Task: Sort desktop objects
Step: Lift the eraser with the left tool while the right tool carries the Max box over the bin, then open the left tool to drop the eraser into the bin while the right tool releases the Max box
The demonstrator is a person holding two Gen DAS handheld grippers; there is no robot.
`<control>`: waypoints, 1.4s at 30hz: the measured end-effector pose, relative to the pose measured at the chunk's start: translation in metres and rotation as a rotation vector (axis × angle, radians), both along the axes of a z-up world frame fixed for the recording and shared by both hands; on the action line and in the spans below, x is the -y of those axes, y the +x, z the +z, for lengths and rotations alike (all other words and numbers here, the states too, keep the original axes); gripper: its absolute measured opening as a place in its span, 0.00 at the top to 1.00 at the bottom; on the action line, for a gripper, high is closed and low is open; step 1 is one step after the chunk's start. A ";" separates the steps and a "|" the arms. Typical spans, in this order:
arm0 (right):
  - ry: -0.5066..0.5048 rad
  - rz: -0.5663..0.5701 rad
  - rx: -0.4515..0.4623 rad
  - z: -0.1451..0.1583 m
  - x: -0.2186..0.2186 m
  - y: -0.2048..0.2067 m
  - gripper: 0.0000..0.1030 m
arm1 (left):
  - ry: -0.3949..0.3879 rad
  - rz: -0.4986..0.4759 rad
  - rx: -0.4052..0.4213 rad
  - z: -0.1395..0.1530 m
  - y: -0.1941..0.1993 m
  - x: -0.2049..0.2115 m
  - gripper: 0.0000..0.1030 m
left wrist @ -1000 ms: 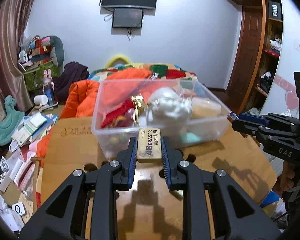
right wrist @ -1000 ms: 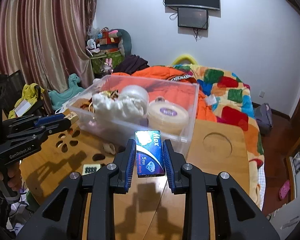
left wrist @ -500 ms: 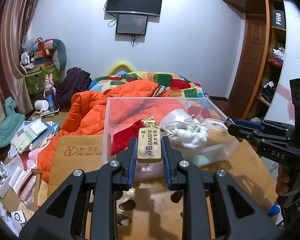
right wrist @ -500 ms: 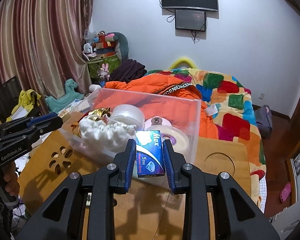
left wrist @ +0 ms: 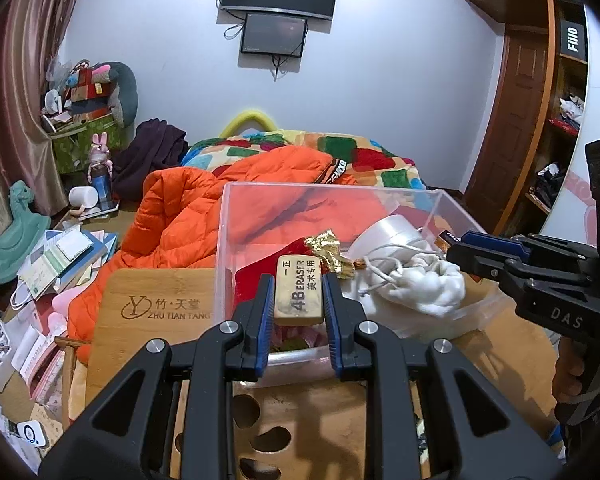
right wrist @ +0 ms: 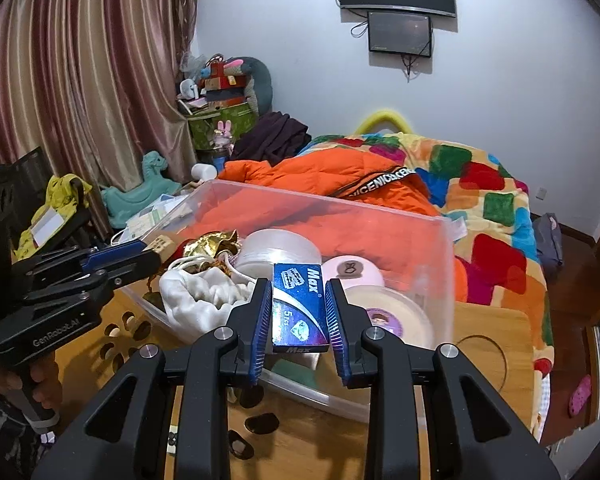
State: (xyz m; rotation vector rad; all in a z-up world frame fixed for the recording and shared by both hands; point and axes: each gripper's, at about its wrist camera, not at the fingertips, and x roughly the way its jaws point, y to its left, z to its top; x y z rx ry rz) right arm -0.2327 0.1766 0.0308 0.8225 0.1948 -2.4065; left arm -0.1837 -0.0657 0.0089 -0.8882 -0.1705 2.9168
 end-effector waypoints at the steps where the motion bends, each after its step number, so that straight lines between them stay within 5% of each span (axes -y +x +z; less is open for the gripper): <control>1: 0.001 0.001 0.001 -0.001 0.000 0.000 0.76 | -0.001 0.001 0.003 -0.001 -0.001 0.000 0.78; 32: -0.003 0.004 -0.023 0.008 -0.011 0.054 0.75 | -0.034 -0.021 -0.042 0.017 0.045 -0.015 0.77; 42: -0.001 0.051 0.042 -0.016 -0.006 0.077 0.60 | -0.020 -0.010 -0.038 0.012 0.064 -0.010 0.66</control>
